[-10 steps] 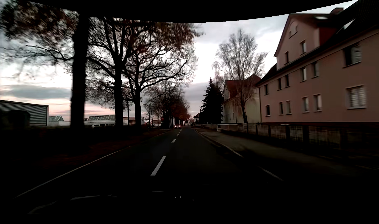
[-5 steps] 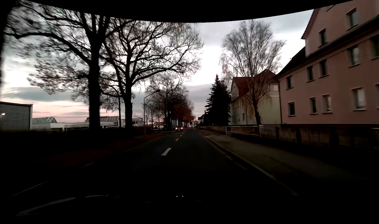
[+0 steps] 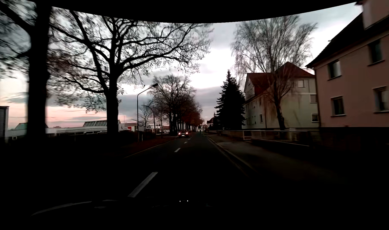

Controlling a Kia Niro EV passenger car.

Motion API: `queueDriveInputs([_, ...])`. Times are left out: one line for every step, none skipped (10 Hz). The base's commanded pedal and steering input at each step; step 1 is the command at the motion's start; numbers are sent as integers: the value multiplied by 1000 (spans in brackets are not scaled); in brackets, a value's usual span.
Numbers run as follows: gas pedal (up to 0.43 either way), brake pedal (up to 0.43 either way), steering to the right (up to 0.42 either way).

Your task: Follow the waypoints while adhering to traffic rules and regulations

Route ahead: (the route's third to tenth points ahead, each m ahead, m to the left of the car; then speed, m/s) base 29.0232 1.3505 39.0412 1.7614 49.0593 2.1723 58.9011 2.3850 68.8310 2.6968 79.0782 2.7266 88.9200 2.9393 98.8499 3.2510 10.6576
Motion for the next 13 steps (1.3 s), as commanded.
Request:
queueDriveInputs([87, 0, -18])
queueDriveInputs([87, 0, -18])
queueDriveInputs([87, 0, -18])
queueDriveInputs([87, 0, -18])
queueDriveInputs([87, 0, -18])
queueDriveInputs([87, 0, -17])
queueDriveInputs([87, 0, -16])
queueDriveInputs([87, 0, -15])
queueDriveInputs([87, 0, -13])
queueDriveInputs([87, 0, -10])
queueDriveInputs([87, 0, -7])
queueDriveInputs([87, 0, -5])
queueDriveInputs([87, 0, -5])
